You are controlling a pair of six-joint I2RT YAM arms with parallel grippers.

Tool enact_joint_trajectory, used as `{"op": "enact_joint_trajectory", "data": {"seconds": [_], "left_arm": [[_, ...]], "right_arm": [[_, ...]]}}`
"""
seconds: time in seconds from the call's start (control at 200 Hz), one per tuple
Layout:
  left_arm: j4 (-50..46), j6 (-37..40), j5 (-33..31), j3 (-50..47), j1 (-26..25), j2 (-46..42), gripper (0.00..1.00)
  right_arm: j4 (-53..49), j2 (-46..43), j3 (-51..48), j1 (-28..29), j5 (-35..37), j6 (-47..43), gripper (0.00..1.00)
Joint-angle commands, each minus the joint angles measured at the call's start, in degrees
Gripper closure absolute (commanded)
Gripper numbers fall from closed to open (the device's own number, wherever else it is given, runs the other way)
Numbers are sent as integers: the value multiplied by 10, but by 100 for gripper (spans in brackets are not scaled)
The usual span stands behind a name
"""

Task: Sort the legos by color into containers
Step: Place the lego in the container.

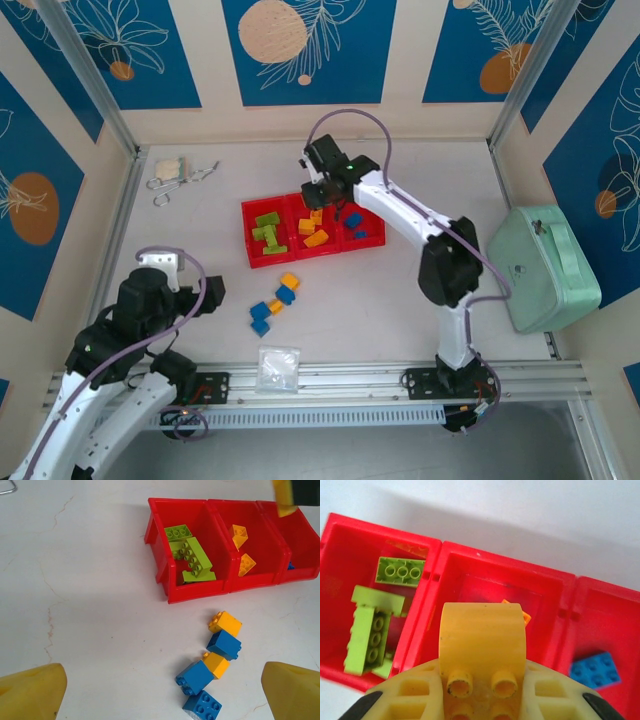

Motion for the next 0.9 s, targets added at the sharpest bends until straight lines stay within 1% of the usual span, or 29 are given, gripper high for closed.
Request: {"op": "enact_joint_trajectory", "data": {"seconds": [0.0, 0.185, 0.265, 0.315, 0.395, 0.425, 0.455, 0.47, 0.52, 0.625, 0.75, 0.825, 0.895], "left_arm": [[6, 13, -6, -9, 0, -11, 0], [12, 17, -8, -15, 2, -17, 1], [12, 17, -9, -16, 2, -17, 1], [13, 17, -10, -17, 2, -17, 1], [14, 17, -9, -18, 2, -18, 1], [14, 18, -9, -19, 2, -18, 1], [15, 20, -6, -19, 2, -17, 1], [15, 20, -5, -19, 2, -16, 1], [18, 21, 0, -19, 2, -13, 1], [15, 20, 13, -13, 2, 8, 1], [-1, 8, 43, 5, 1, 64, 1], [-6, -15, 72, 7, 1, 105, 1], [15, -53, 123, -14, 0, 140, 1]], "right_arm": [[-26, 55, 44, -1, -35, 28, 89], [-25, 104, 77, -1, -57, 43, 85], [-33, 114, 84, 0, -55, 52, 78], [-37, 113, 84, 1, -52, 59, 72], [-47, 105, 82, 3, -33, 77, 56], [-50, 99, 79, 4, -24, 84, 45], [-52, 90, 74, 4, -18, 89, 32], [-53, 85, 70, 5, -14, 93, 28], [-48, 62, 49, 8, -3, 102, 20], [-34, -1, -6, 10, -1, 110, 13], [-32, -89, -77, 11, -4, 114, 7], [-30, -143, -128, 7, -6, 118, 5], [-22, -197, -179, 1, -19, 126, 5]]}}
